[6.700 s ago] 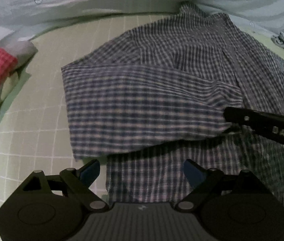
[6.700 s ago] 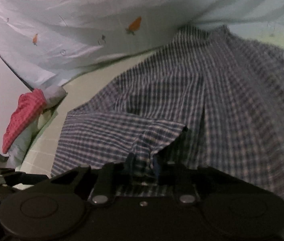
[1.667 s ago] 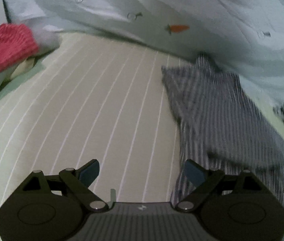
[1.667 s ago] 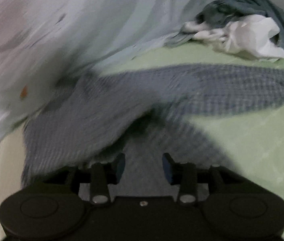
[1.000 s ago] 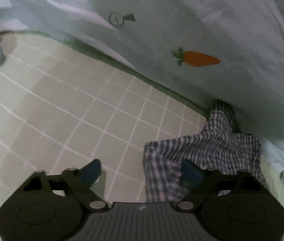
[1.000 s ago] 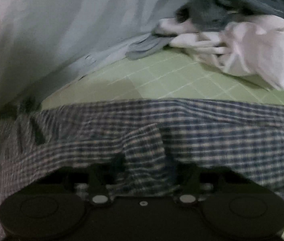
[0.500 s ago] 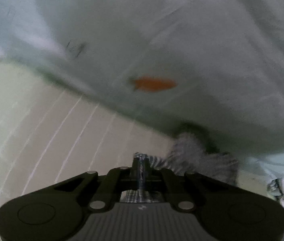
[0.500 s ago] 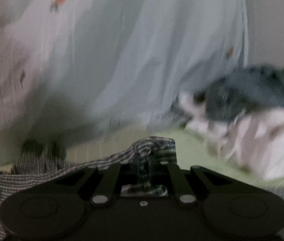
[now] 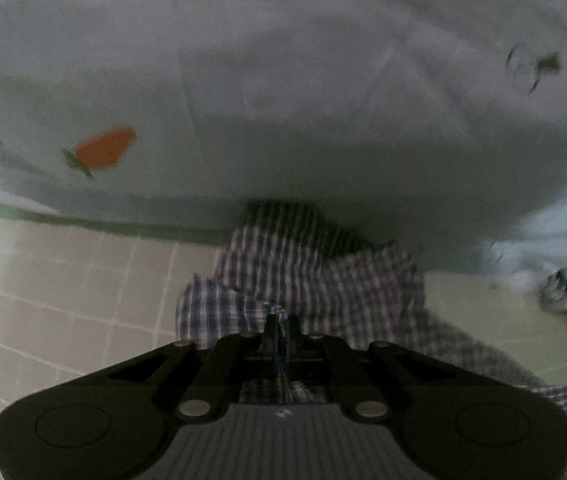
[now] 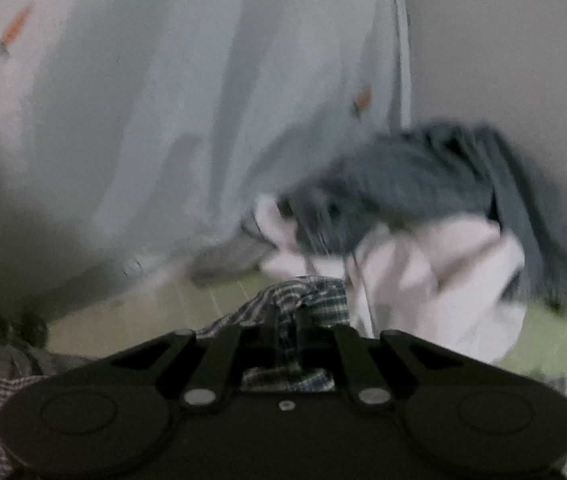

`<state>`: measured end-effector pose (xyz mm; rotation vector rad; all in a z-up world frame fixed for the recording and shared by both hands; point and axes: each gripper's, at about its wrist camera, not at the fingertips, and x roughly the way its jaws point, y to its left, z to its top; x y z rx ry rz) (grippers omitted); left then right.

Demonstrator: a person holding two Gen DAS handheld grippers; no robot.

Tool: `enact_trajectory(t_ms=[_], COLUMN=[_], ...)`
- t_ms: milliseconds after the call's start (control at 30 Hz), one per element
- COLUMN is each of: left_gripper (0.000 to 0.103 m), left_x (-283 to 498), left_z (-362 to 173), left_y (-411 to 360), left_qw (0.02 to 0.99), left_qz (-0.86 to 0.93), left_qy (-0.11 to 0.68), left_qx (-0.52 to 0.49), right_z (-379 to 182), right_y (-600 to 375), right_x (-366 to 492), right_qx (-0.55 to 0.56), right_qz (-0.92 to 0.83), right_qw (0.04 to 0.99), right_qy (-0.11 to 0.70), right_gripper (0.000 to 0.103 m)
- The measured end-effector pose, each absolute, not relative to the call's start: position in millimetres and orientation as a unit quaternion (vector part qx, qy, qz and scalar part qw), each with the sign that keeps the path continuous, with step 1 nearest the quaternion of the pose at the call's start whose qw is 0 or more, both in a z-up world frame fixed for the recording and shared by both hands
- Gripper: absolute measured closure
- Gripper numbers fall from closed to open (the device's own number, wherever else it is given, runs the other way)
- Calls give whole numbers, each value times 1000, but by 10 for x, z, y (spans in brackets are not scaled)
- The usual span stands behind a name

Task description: Fold clothes

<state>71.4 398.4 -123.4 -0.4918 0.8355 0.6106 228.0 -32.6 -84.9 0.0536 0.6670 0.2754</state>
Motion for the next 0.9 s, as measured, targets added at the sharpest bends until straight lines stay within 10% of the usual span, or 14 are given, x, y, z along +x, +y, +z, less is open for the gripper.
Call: enact_trajectory(t_ms=[367,500,600,667,900], left_gripper=[95,41,6,1,0], left_x=[828,798,673,572,68], left_z=[-1666,-1549,-1328,-1167,-931], left_y=[4145,4127,3990,3890,3717], left_qw=[829,838,860,867,861], left_qz=[291,284,296,312,333], left_qy=[425,412,374,361,355], left_qx=[-216,-218,-181,-144,-146], right_z=[-1550,-1607,-1552,-1520,-1686], right_y=[-281,-220,-228,-285,-477], right_x=[2413,2375,2269,2189,2168], right_qx=[26,12,5,14,72], right_qz=[104,81,68,65,64], right_qw=[908,908,917,923,907], right_qy=[405,411,393,378,411], right_gripper=[94,82,31,15,16])
